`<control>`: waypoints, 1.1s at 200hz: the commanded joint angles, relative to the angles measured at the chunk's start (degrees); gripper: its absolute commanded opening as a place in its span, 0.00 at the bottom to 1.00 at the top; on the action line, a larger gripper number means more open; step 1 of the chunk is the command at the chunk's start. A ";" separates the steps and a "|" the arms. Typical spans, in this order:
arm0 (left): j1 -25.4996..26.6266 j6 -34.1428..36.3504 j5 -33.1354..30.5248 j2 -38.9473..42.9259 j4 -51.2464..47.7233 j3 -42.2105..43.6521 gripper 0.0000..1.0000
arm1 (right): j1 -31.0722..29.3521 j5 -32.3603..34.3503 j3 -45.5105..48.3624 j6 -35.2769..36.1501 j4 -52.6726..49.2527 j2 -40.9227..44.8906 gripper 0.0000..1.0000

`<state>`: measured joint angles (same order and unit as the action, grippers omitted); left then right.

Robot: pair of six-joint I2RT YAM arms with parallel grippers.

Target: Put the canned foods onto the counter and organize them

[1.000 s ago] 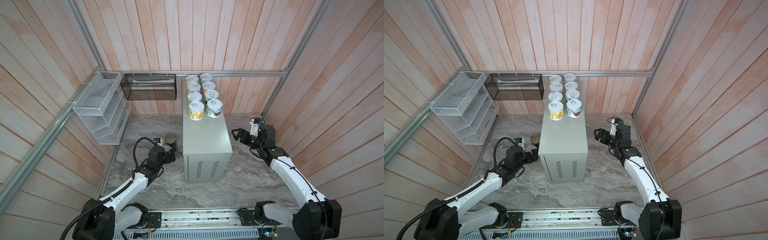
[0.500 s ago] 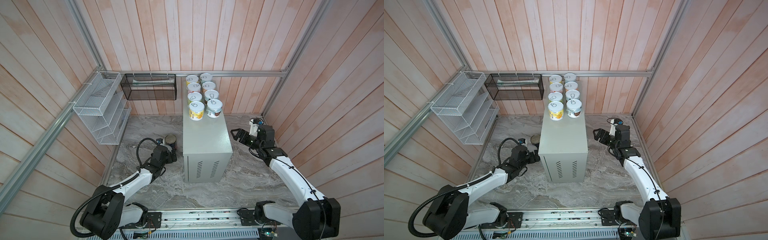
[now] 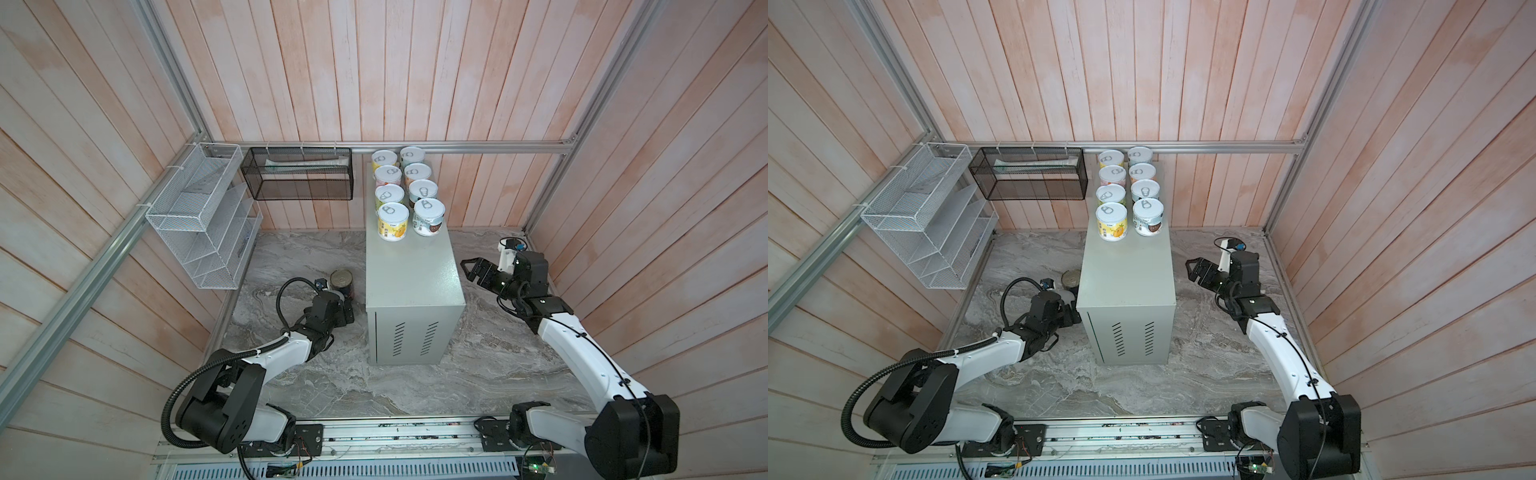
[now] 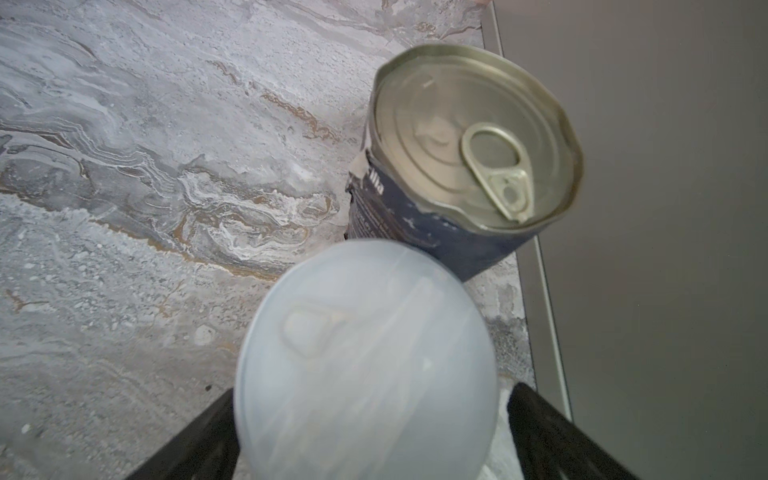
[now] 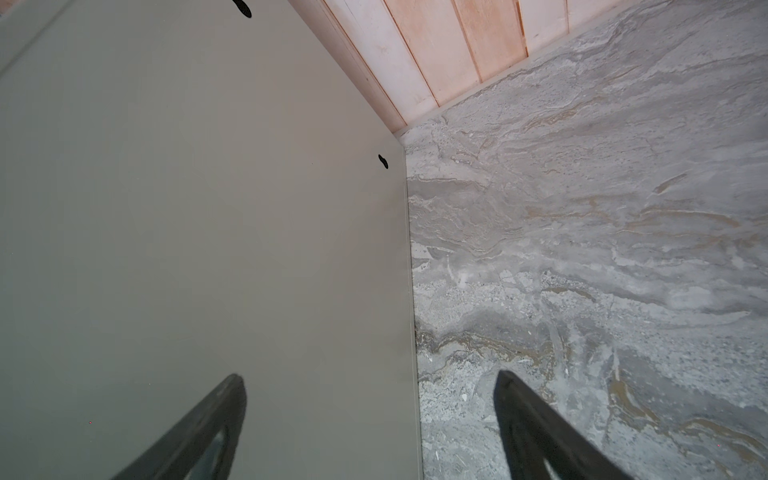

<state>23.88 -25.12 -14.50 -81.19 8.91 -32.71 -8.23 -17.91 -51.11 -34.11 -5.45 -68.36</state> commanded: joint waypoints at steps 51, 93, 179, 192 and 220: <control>-0.37 -2.23 -2.83 -6.64 8.68 -0.87 1.00 | -0.40 -4.01 1.10 -1.05 3.77 -0.87 0.91; -0.37 -2.74 -3.94 -8.55 8.69 -1.73 0.98 | -0.39 -4.04 1.59 -1.28 4.33 -1.15 0.90; -0.41 -4.56 -5.17 -12.11 7.97 -2.68 0.94 | -0.41 -4.80 2.59 -1.48 5.37 -1.05 0.88; -0.36 -4.99 -5.19 -11.98 8.22 -1.91 0.93 | -0.44 -5.25 2.68 -1.70 5.60 -0.99 0.87; -0.32 -5.55 -4.92 -11.27 7.88 -0.94 0.87 | -0.43 -6.87 2.80 -2.10 6.29 -1.43 0.87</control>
<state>23.70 -29.36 -18.33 -92.25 16.29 -34.39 -8.23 -22.63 -48.99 -35.70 -0.99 -69.17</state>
